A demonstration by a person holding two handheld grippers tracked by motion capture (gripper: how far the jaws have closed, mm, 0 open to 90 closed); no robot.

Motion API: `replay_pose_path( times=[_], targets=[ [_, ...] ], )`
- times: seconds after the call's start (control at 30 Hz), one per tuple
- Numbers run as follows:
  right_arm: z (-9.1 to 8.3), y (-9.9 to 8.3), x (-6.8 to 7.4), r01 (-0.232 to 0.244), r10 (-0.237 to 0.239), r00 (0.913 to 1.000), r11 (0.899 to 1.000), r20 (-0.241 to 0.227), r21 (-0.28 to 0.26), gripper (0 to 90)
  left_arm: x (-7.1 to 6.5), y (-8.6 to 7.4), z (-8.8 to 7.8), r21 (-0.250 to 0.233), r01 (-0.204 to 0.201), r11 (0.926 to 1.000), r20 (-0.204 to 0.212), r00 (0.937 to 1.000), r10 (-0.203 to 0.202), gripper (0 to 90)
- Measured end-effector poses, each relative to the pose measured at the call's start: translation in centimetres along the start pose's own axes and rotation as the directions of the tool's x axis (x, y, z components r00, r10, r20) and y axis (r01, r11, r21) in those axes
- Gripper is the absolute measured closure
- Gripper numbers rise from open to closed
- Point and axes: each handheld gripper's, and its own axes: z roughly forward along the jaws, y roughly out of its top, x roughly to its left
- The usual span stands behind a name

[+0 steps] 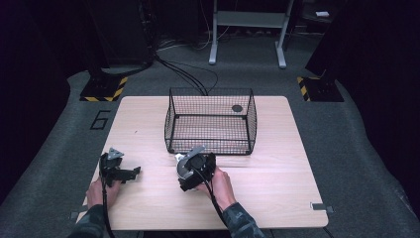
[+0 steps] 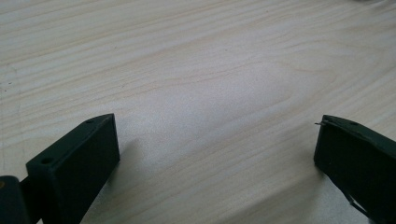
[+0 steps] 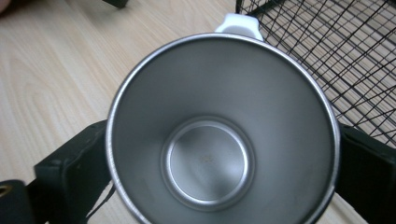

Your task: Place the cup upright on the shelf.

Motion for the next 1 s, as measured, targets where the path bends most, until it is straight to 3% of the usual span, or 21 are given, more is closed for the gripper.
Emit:
replay_pose_path(
  times=[0.4, 0.5, 0.6, 0.7, 1.0],
  targets=[
    [0.3, 0.0, 0.1, 0.000, 0.001, 0.9999, 1.000, 0.014, -0.019, 5.7, 0.0, 0.0, 0.0, -0.001, -0.009, 1.0000, -0.004, 1.0000, 0.009, 0.3],
    [0.2, -0.1, 0.5, 0.023, -0.022, 0.9993, 0.999, 0.031, -0.030, 5.9, 0.0, 0.0, 0.0, -0.001, -0.008, 1.0000, -0.004, 1.0000, 0.008, 0.2],
    [0.0, 0.0, 0.5, 0.024, -0.024, 0.9996, 1.000, 0.015, -0.008, 6.0, 0.0, 0.0, 0.0, -0.001, -0.008, 1.0000, -0.004, 1.0000, 0.008, 0.2],
    [0.0, 0.0, 0.5, 0.029, -0.029, 0.9995, 0.999, 0.012, -0.033, 6.0, 0.0, 0.0, 0.0, -0.001, -0.008, 1.0000, -0.004, 1.0000, 0.008, 0.3],
    [-2.0, -0.2, 0.1, 0.011, -0.011, 0.9999, 0.999, 0.002, -0.042, 6.1, 0.0, 0.0, 0.0, -0.001, -0.008, 1.0000, -0.003, 1.0000, 0.008, 0.2]
  ],
)
